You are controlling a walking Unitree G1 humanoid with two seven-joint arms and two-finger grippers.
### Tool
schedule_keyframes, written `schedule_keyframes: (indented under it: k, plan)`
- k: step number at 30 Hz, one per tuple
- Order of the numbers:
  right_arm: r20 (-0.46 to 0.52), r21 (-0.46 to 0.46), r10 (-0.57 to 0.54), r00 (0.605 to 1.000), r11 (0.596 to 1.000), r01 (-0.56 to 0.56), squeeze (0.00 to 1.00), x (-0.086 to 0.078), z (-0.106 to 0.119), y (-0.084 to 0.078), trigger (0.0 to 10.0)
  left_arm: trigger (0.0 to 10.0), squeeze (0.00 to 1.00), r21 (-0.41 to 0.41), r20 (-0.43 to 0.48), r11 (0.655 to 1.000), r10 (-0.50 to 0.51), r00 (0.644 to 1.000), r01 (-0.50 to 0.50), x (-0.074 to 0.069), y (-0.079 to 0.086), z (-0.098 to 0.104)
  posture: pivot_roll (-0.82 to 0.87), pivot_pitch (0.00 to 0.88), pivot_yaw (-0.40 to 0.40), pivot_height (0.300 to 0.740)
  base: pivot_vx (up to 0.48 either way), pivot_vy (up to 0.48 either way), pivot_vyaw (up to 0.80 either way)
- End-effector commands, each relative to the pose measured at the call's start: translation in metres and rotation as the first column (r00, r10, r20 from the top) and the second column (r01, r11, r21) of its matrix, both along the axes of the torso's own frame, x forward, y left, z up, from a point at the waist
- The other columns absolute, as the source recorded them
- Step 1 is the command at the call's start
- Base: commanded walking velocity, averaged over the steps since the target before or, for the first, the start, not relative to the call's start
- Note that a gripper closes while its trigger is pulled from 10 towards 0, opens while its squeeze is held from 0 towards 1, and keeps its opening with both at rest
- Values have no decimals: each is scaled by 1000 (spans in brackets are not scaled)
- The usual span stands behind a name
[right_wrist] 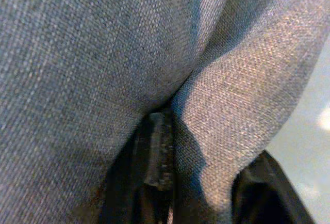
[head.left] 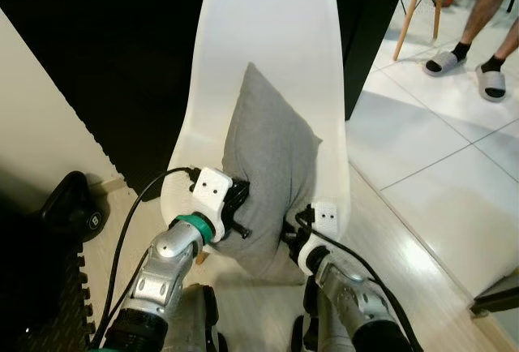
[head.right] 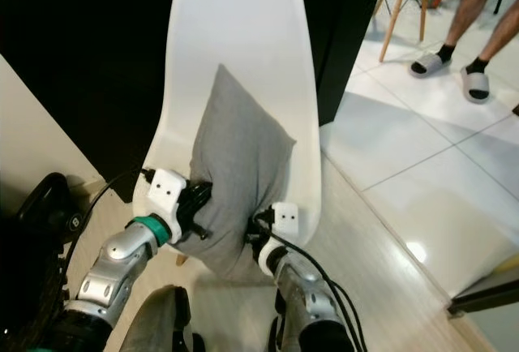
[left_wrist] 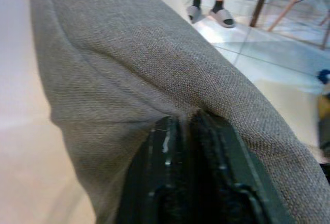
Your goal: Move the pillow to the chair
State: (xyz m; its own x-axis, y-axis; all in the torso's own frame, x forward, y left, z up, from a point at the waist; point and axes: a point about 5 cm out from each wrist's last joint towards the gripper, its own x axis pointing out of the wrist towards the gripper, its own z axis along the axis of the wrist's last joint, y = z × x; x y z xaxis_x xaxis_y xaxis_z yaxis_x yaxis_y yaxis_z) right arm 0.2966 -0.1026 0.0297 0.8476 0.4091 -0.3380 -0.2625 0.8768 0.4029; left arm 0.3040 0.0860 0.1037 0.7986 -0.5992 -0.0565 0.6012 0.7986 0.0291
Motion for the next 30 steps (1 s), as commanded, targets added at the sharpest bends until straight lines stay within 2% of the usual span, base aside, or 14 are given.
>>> schedule_keyframes:
  k: [1, 3, 7, 9, 12, 14, 17, 18, 19, 21, 22, 26, 28, 30]
  plan:
    - [26, -4, 61, 998, 998, -61, 1000, 0, 2, 13, 10000, 10000, 1000, -3, -60, 995, -103, 993, 103, -9, -12, -11, 15, 113, 104, 610, 0, 0, 0]
    - [28, -19, 64, 998, 998, -64, 1000, 0, 1, 11, 10000, 10000, 1000, -3, -59, 994, -108, 992, 108, -9, -11, -11, 15, 113, 104, 610, 0, 0, 0]
    - [36, -59, 31, 999, 998, -28, 1000, -2, -3, -1, 10000, 10000, 1000, -13, -56, 993, -121, 991, 121, -12, -5, -9, 17, 93, 101, 610, 0, 0, 0]
    - [38, -62, -8, 999, 998, 11, 1000, 1, -5, -15, 10000, 10000, 1000, -28, -45, 992, -128, 991, 127, -14, 3, -7, 17, 73, 102, 610, 0, 0, 0]
    - [40, -73, -24, 999, 997, 27, 1000, 1, -6, -23, 10000, 10000, 1000, -44, -38, 991, -127, 991, 125, -16, 7, -5, 18, 71, 101, 610, 0, 0, 0]
    - [47, -101, -45, 998, 994, 50, 1000, 2, -7, -36, 10000, 10000, 1000, -69, -28, 989, -134, 991, 132, -20, 12, -1, 20, 67, 101, 610, 0, 0, 0]
    - [50, -109, -50, 997, 992, 56, 1000, 2, -7, -39, 10000, 10000, 1000, -75, -24, 988, -139, 990, 137, -21, 14, 0, 20, 67, 101, 610, 0, 0, 0]
    - [60, -136, -76, 995, 987, 84, 1000, 2, -6, -54, 10000, 10000, 1000, -91, -18, 987, -138, 990, 136, -23, 19, 2, 26, 64, 96, 610, 0, 0, 0]
    - [91, -170, -100, 991, 979, 114, 475, 3, -1, -75, 10000, 10000, 1000, -107, -8, 985, -135, 991, 134, -28, 27, 6, 34, 62, 89, 610, 0, 0, 0]
    - [91, -170, -100, 991, 979, 114, 475, 3, -1, -75, 10000, 10000, 1000, -107, -8, 985, -135, 991, 134, -28, 27, 6, 34, 62, 89, 610, 0, 0, 0]
    - [131, -180, -86, 988, 978, 109, 0, 4, 6, -86, 10000, 10000, 1000, -107, -4, 986, -127, 992, 126, -31, 32, 7, 35, 60, 85, 610, 0, 0, 0]
    - [173, -162, -57, 983, 983, 85, 0, 6, 14, -90, 10000, 10000, 1000, -106, -4, 988, -116, 993, 115, -32, 35, 8, 33, 57, 82, 610, 0, 0, 0]
    - [221, -109, -21, 975, 993, 46, 0, 7, 25, -86, 10000, 10000, 1000, -108, 0, 990, -91, 996, 91, -32, 39, 8, 28, 54, 81, 610, 0, 0, 0]
    - [221, -109, -21, 975, 993, 46, 0, 7, 25, -86, 10000, 10000, 1000, -108, 0, 990, -91, 996, 91, -32, 39, 8, 28, 54, 81, 610, 0, 0, 0]
